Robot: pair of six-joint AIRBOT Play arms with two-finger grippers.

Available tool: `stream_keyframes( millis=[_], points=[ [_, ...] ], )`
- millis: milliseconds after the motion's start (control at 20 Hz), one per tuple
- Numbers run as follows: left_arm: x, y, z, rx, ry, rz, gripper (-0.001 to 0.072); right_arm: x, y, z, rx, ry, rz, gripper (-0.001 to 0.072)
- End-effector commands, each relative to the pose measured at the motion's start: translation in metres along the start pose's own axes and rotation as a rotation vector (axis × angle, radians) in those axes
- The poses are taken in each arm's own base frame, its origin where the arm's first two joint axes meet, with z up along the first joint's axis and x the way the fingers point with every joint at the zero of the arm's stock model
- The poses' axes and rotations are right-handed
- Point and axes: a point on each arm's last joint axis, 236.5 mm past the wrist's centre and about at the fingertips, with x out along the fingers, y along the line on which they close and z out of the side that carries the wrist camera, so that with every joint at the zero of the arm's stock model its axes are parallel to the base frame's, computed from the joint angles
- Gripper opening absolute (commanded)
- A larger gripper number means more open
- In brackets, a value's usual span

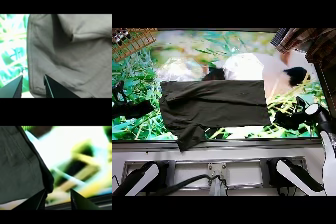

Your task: Fold the clothes and pants, and hang the long-sleeved shirts on hangers.

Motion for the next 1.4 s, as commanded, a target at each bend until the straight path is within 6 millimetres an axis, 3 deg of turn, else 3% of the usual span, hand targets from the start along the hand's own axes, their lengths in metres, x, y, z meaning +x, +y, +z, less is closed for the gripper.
stream_keyframes(
  millis=[0,150,250,750,800,1000,1100,1350],
  points=[
    [0.007,0.002,-0.012,-0.031,0.010,-0.010,0.0291,0.010,0.011,-0.001,0.073,-0.037,0.093,0.0360],
    [0.007,0.002,-0.012,-0.031,0.010,-0.009,0.0294,0.008,0.019,0.006,0.094,-0.063,0.127,0.0360],
    [0.007,0.002,-0.010,-0.032,0.002,-0.008,0.0409,0.010,0.020,0.005,0.103,-0.055,0.136,0.0360],
    [0.016,0.011,-0.015,-0.028,0.035,0.018,0.0407,0.025,0.028,-0.004,0.082,0.001,0.128,0.0355],
    [0.017,0.011,-0.017,-0.030,0.042,0.018,0.0408,0.025,0.029,-0.001,0.080,-0.010,0.127,0.0315],
    [0.025,0.014,-0.030,-0.041,0.084,0.018,0.0410,0.025,0.029,0.003,0.080,-0.029,0.130,0.0032],
    [0.030,0.014,-0.039,-0.054,0.107,0.010,0.0473,0.025,0.029,0.004,0.079,-0.034,0.129,0.0027],
    [0.038,-0.005,-0.053,-0.046,0.137,-0.064,0.0471,0.025,0.029,0.007,0.075,-0.046,0.128,0.0027]
  ],
)
